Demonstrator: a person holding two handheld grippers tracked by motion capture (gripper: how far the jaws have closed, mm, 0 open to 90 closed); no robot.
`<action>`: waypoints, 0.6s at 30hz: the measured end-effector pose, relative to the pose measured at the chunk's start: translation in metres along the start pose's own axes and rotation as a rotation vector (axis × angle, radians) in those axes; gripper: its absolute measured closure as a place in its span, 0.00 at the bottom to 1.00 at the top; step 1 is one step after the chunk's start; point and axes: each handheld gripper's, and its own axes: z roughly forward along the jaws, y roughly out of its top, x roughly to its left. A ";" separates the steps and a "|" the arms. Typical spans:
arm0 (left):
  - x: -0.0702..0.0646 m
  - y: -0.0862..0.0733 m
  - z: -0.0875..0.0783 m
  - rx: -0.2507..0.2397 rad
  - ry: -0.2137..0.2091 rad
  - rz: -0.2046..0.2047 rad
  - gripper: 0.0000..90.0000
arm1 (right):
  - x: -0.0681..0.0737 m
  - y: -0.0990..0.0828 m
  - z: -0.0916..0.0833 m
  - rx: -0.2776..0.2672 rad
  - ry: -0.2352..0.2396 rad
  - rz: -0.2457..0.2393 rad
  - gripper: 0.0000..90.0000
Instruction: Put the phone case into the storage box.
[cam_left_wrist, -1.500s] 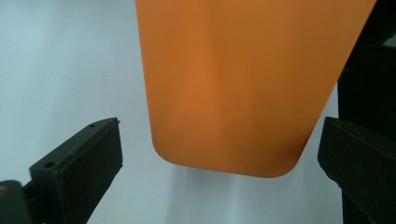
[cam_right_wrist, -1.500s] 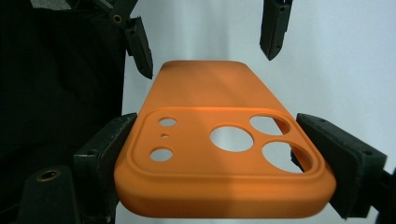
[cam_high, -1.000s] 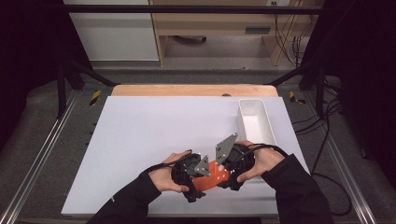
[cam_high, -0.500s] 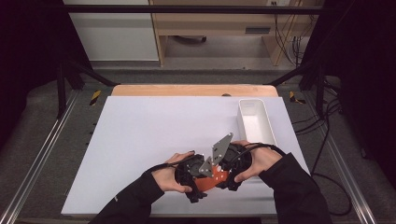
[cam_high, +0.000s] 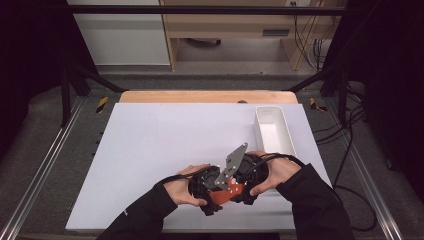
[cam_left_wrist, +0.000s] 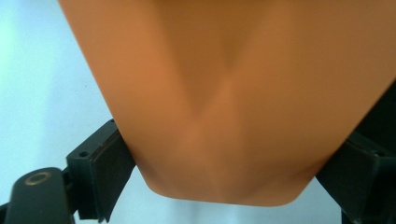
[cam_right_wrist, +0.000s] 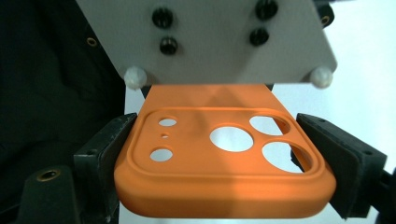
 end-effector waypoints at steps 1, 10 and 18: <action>0.000 0.001 0.000 0.009 0.005 0.004 0.13 | 0.000 0.000 0.000 0.000 0.001 0.000 0.18; -0.001 0.003 0.002 0.030 0.004 0.010 0.16 | 0.001 0.000 0.001 0.005 -0.003 -0.013 0.18; -0.002 0.004 0.004 0.050 0.011 0.021 0.16 | 0.002 0.000 0.002 0.013 -0.002 -0.020 0.18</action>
